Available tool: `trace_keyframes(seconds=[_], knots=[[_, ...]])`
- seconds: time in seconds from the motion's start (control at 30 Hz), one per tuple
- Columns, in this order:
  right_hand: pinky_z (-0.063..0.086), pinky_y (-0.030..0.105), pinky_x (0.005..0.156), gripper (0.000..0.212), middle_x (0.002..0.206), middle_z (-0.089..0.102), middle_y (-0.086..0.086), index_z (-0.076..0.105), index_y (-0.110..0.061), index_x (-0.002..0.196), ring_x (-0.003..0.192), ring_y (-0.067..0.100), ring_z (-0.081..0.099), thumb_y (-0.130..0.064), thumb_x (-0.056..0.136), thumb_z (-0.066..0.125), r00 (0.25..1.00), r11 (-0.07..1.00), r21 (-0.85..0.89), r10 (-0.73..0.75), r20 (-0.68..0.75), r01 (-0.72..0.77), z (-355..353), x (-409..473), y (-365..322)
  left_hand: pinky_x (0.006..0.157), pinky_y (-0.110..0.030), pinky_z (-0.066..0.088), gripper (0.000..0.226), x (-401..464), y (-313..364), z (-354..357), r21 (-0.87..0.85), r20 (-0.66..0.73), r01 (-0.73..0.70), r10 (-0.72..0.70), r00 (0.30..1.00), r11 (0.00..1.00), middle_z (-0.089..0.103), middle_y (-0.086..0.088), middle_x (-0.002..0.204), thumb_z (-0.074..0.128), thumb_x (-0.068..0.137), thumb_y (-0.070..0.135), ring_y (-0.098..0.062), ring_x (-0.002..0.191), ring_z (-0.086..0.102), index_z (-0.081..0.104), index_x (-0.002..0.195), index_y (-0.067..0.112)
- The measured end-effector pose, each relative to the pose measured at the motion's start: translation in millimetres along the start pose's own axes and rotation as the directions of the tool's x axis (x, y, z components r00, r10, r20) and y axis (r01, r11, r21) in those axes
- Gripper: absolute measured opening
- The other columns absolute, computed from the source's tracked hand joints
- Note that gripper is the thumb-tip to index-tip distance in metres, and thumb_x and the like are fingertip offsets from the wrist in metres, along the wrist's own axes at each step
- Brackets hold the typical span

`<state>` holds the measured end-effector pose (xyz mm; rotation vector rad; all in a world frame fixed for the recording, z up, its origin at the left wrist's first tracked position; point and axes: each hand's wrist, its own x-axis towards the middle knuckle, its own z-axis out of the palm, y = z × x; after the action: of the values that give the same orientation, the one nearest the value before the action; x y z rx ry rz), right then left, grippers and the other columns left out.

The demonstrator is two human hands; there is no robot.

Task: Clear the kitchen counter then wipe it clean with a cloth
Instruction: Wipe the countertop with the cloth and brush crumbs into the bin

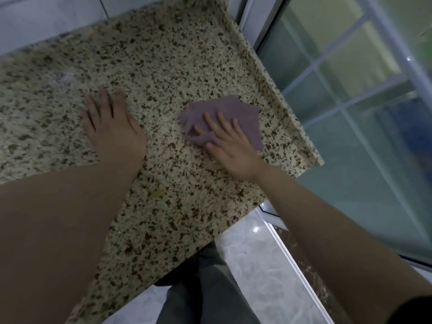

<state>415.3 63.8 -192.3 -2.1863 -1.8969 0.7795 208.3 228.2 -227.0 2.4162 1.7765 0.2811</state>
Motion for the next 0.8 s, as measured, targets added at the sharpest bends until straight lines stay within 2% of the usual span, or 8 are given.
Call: trace_keyframes(seconds=[0.1, 0.2, 0.37, 0.47, 0.53, 0.63, 0.7, 0.8], knots=[[-0.014, 0.041, 0.122, 0.056, 0.166, -0.004, -0.009, 0.012, -0.036, 0.156, 0.151, 0.014, -0.015, -0.051, 0.102, 0.01, 0.996, 0.997, -0.036, 0.072, -0.058, -0.074, -12.9, -5.2, 38.0, 0.122, -0.05, 0.008, 0.052, -0.2, -0.4, -1.2, 0.003, 0.016, 0.01, -0.01, 1.0, 1.0, 0.014, -0.008, 0.163, 0.022, 0.102, 0.032, -0.032, 0.151, 0.007, 0.023, 0.153, 0.021], [-0.017, 0.037, 0.12, 0.062, 0.165, -0.006, -0.011, 0.009, -0.038, 0.155, 0.148, 0.008, -0.019, -0.057, 0.096, 0.004, 0.97, 0.978, 0.036, 0.21, -0.123, -0.207, -6.8, -31.7, 49.7, 0.122, -0.05, 0.008, 0.053, -1.5, 0.4, -2.6, 0.013, 0.014, 0.008, -0.008, 1.0, 1.0, 0.013, -0.008, 0.164, 0.021, 0.102, 0.033, -0.032, 0.151, 0.007, 0.022, 0.153, 0.02], [-0.021, 0.041, 0.119, 0.064, 0.164, -0.014, -0.009, -0.007, -0.045, 0.15, 0.149, 0.016, -0.022, -0.066, 0.09, -0.01, 0.914, 0.927, 0.1, 0.372, -0.161, -0.36, 35.5, -67.5, -8.1, 0.122, -0.049, 0.007, 0.055, -0.4, 1.2, -5.3, 0.003, 0.014, 0.002, -0.002, 1.0, 1.0, 0.016, -0.009, 0.163, 0.018, 0.101, 0.034, -0.034, 0.15, 0.008, 0.025, 0.153, 0.019], [-0.021, 0.043, 0.119, 0.061, 0.164, -0.016, -0.005, -0.014, -0.048, 0.146, 0.148, 0.019, -0.025, -0.066, 0.087, -0.018, 0.929, 0.939, 0.1, 0.341, -0.142, -0.33, 60.4, -70.2, -57.3, 0.123, -0.048, 0.005, 0.055, -2.0, 0.8, -8.0, -0.023, 0.042, -0.01, 0.011, 0.999, 1.0, 0.015, -0.009, 0.163, 0.018, 0.101, 0.034, -0.034, 0.15, 0.007, 0.024, 0.153, 0.019], [-0.022, 0.04, 0.118, 0.066, 0.165, -0.014, -0.004, -0.012, -0.046, 0.147, 0.148, 0.019, -0.026, -0.066, 0.085, -0.023, 0.957, 0.964, 0.098, 0.258, -0.131, -0.246, 78.0, -73.0, -91.6, 0.123, -0.046, 0.001, 0.056, 6.2, -9.0, -10.1, -0.058, 0.145, -0.023, 0.032, 0.989, 0.998, 0.011, -0.008, 0.164, 0.017, 0.101, 0.037, -0.034, 0.151, 0.004, 0.02, 0.155, 0.021], [-0.022, 0.039, 0.117, 0.066, 0.165, -0.01, -0.003, -0.004, -0.043, 0.151, 0.148, 0.018, -0.024, -0.065, 0.09, -0.014, 0.987, 0.985, 0.116, 0.134, -0.085, -0.124, 99.5, -76.4, -138.2, 0.122, -0.041, 0.009, 0.059, 9.1, -39.7, -34.6, -0.235, 0.314, -0.076, 0.15, 0.938, 0.969, 0.022, -0.014, 0.16, 0.017, 0.1, 0.038, -0.034, 0.148, 0.018, 0.036, 0.149, 0.012], [-0.016, 0.045, 0.12, 0.065, 0.166, -0.004, 0.001, 0.004, -0.037, 0.155, 0.151, 0.024, -0.017, -0.06, 0.095, -0.007, 0.996, 0.993, 0.093, 0.074, -0.057, -0.068, 114.7, -78.3, -161.2, 0.122, -0.036, 0.018, 0.048, -9.7, -64.6, -53.9, -0.384, 0.288, -0.045, 0.166, 0.943, 0.922, 0.034, -0.016, 0.155, 0.029, 0.1, 0.022, -0.031, 0.145, 0.03, 0.049, 0.142, 0.01], [0.008, 0.056, 0.121, 0.056, 0.163, 0.018, 0.013, 0.015, -0.03, 0.153, 0.15, 0.039, 0.01, -0.049, 0.103, 0.0, 0.998, 1.0, 0.016, -0.009, -0.066, 0.01, 137.3, -82.3, -195.6, 0.119, -0.039, 0.026, 0.049, -67.0, -112.0, -80.7, -0.437, 0.138, 0.011, 0.054, 0.989, 0.9, 0.041, -0.016, 0.151, 0.035, 0.094, 0.018, -0.029, 0.141, 0.037, 0.054, 0.138, 0.01]])
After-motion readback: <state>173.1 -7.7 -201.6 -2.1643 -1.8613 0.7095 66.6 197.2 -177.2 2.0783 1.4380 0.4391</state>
